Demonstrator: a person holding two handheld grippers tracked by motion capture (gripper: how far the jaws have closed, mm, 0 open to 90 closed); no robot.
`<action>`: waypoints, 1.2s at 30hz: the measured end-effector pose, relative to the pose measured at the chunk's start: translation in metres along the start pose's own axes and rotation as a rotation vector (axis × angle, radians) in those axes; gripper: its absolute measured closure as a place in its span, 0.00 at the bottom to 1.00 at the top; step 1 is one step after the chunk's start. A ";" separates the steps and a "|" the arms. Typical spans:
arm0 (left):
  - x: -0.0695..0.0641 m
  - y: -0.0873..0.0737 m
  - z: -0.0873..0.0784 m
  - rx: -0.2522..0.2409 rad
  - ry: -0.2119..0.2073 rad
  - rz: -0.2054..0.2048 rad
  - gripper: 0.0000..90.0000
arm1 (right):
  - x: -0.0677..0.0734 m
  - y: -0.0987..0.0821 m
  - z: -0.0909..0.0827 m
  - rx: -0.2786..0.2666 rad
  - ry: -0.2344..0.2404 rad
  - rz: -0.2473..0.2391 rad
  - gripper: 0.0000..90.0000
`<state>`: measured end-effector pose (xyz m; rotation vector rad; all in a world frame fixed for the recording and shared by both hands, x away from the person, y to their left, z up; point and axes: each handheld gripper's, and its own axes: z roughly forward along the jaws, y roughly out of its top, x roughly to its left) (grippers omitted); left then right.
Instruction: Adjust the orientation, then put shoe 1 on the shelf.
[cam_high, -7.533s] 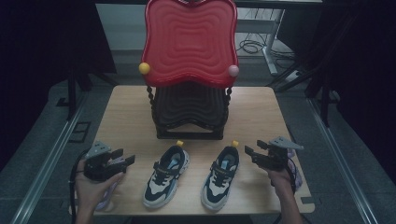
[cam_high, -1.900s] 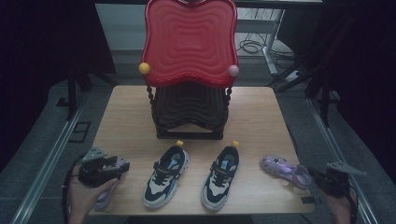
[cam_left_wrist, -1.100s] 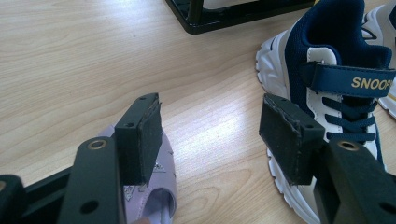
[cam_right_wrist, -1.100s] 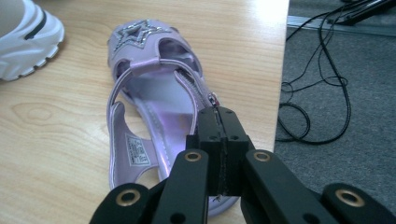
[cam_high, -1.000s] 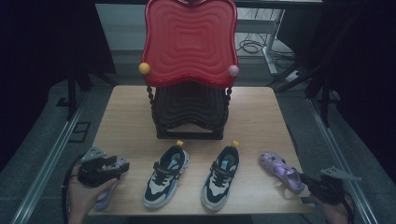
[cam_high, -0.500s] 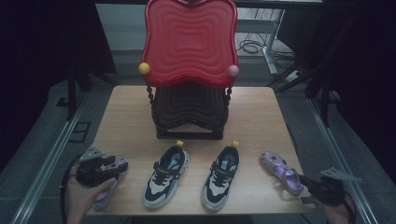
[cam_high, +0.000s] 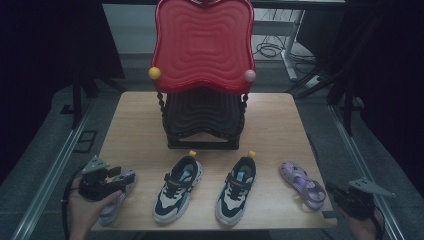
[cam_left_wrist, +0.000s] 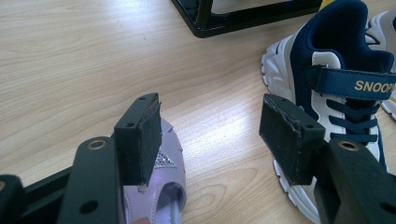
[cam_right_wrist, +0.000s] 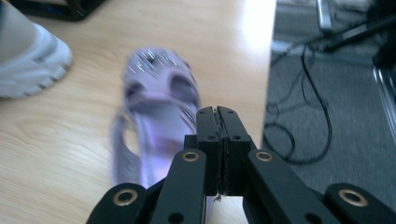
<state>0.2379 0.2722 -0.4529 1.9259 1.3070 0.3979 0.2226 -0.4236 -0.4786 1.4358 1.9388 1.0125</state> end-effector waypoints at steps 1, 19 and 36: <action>0.000 0.000 0.000 0.000 0.001 -0.001 0.44 | 0.003 0.003 -0.001 -0.014 0.003 -0.017 0.98; 0.001 -0.003 -0.009 -0.005 0.017 -0.005 0.44 | 0.019 0.011 0.004 -0.018 0.094 -0.070 0.86; 0.009 -0.033 -0.034 0.017 0.046 -0.040 0.44 | 0.033 0.014 0.014 0.029 0.152 -0.106 0.64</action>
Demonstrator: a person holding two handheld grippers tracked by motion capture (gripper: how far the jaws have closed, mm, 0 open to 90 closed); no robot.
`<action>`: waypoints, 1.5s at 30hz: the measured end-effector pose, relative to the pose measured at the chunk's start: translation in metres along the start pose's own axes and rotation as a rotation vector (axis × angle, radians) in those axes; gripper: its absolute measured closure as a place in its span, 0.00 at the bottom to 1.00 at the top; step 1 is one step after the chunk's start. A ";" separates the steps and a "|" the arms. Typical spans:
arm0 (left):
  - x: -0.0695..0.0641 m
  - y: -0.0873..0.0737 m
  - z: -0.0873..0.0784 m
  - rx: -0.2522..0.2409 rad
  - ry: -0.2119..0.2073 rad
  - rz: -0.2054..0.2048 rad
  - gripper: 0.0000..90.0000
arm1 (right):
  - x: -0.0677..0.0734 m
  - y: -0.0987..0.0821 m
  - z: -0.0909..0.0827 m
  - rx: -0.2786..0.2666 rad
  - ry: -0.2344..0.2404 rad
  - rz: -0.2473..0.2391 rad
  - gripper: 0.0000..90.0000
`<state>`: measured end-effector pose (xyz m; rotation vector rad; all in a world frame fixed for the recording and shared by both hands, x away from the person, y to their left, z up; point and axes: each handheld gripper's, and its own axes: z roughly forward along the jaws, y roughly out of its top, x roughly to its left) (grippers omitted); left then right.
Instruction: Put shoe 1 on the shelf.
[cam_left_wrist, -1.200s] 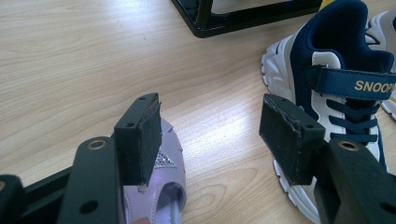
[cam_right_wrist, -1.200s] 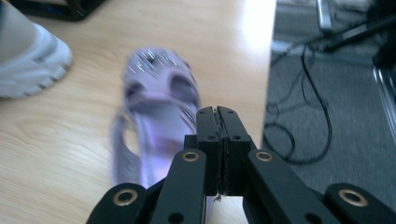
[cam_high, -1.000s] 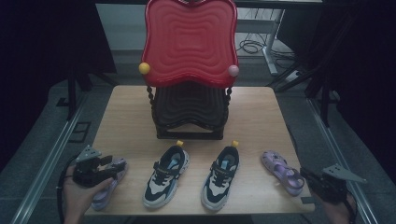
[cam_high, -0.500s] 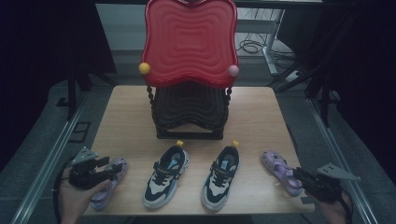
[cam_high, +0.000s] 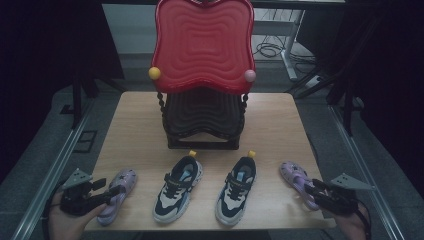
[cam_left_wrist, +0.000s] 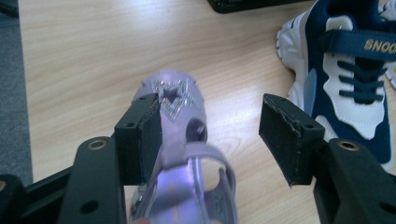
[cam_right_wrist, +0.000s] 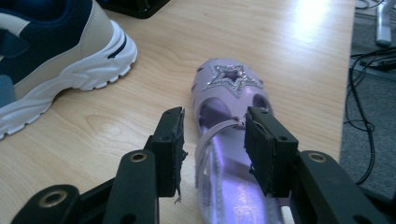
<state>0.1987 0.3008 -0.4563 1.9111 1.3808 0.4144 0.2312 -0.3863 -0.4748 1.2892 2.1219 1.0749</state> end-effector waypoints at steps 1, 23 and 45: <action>0.001 -0.002 -0.001 -0.001 0.003 -0.002 0.44 | 0.000 -0.001 0.001 0.003 0.001 -0.003 0.64; -0.009 -0.032 -0.001 0.092 -0.019 0.012 0.62 | 0.005 -0.006 0.005 0.032 0.003 0.002 0.63; -0.008 -0.039 0.025 0.198 -0.048 0.012 0.89 | -0.001 -0.013 0.013 0.119 0.031 0.013 0.67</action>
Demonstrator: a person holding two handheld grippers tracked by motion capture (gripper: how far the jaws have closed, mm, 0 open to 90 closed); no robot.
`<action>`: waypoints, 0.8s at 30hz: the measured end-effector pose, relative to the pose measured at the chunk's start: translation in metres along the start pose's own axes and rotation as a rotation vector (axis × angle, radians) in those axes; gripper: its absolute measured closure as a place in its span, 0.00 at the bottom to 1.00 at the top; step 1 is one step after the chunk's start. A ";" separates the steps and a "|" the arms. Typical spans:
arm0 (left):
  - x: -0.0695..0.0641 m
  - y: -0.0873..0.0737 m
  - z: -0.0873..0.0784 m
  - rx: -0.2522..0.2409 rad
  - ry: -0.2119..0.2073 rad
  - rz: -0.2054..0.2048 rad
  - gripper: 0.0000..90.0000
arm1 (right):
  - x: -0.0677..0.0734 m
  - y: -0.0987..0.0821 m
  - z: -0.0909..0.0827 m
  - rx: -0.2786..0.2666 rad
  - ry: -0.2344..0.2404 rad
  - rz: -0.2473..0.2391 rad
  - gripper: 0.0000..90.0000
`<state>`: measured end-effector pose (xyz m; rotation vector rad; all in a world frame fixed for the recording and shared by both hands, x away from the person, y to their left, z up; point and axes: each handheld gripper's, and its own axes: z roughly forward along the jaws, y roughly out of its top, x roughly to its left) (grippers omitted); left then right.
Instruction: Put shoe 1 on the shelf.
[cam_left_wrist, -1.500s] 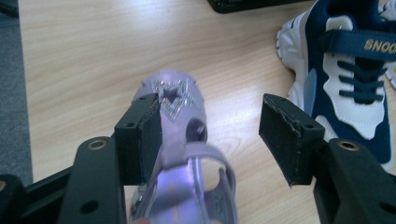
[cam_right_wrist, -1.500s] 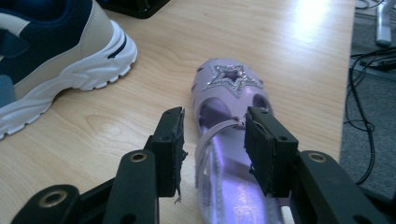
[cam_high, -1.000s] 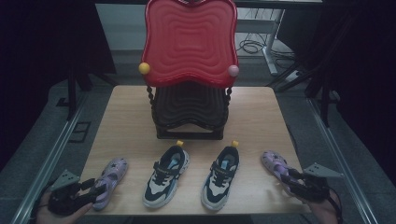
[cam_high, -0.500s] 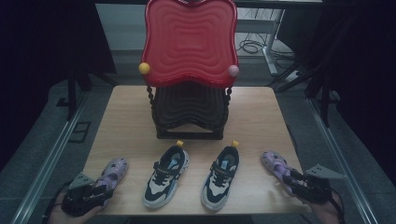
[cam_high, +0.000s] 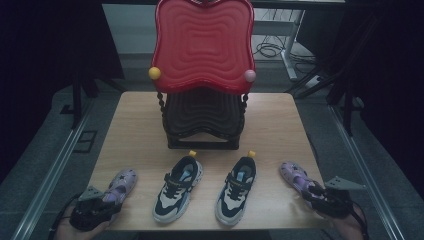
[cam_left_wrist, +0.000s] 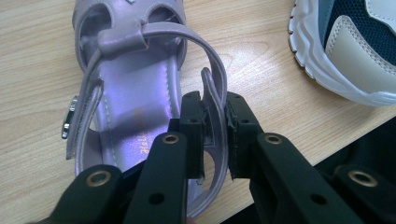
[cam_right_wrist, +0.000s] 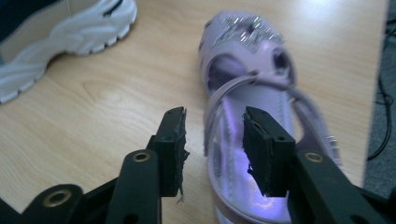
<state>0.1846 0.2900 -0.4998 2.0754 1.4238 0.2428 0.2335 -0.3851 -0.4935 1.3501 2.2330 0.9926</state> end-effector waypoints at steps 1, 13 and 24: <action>0.000 0.000 0.000 0.000 0.000 0.000 0.89 | 0.000 0.000 0.000 0.000 0.000 0.000 0.67; 0.000 0.003 0.001 0.045 0.017 0.003 0.91 | 0.000 -0.002 0.015 0.082 -0.003 -0.012 0.92; 0.004 -0.002 -0.005 0.000 0.021 -0.024 0.97 | -0.003 -0.003 0.012 0.047 -0.002 -0.006 0.95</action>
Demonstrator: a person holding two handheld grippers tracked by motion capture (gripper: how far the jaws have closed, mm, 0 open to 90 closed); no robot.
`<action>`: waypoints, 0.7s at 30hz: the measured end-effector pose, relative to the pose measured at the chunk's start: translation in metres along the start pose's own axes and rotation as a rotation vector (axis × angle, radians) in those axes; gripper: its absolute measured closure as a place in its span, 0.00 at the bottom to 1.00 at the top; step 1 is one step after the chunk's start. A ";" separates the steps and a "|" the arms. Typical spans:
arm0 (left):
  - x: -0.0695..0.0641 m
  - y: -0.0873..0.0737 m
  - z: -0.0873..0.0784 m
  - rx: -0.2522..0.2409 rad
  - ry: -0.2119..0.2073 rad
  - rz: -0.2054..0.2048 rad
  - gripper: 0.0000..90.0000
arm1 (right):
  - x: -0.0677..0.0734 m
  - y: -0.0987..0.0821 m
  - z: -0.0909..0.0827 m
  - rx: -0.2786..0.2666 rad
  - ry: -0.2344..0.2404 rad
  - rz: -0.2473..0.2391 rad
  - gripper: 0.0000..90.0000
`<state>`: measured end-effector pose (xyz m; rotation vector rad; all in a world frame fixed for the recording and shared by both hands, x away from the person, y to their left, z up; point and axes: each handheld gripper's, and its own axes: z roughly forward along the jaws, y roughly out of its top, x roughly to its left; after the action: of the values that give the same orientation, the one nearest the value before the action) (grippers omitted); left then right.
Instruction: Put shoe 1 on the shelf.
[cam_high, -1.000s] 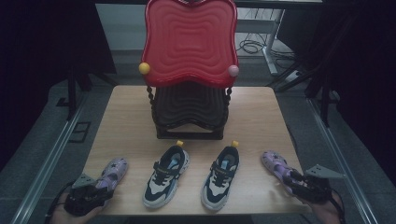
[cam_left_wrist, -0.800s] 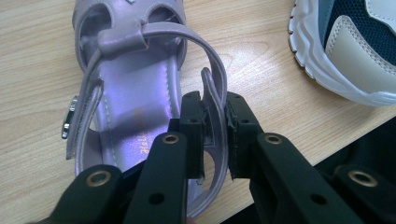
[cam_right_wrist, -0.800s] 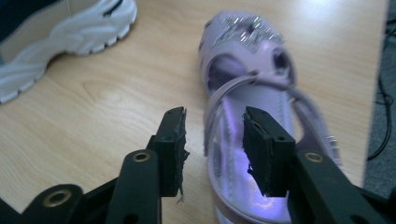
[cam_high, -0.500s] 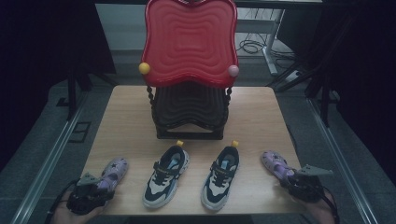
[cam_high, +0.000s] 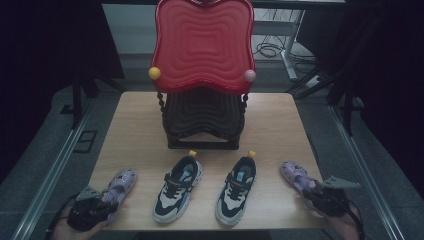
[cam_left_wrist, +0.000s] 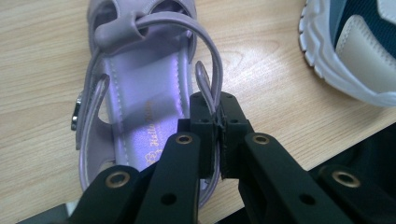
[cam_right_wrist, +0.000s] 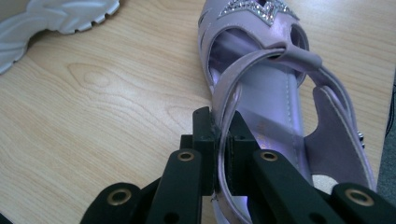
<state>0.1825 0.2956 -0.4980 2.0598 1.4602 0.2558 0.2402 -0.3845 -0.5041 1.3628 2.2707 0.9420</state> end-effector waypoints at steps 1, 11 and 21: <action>0.001 -0.001 -0.001 -0.008 -0.004 -0.005 0.97 | 0.000 0.000 0.000 0.000 0.000 0.000 0.95; 0.011 -0.004 -0.014 -0.090 -0.044 -0.048 0.97 | 0.001 0.004 -0.004 -0.042 -0.033 -0.001 0.95; 0.011 0.003 -0.025 -0.176 -0.084 -0.062 0.97 | -0.003 0.008 -0.026 -0.163 -0.071 0.046 0.95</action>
<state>0.1769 0.3135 -0.4782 1.8600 1.3966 0.2595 0.2317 -0.3942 -0.4799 1.3609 2.0690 1.0517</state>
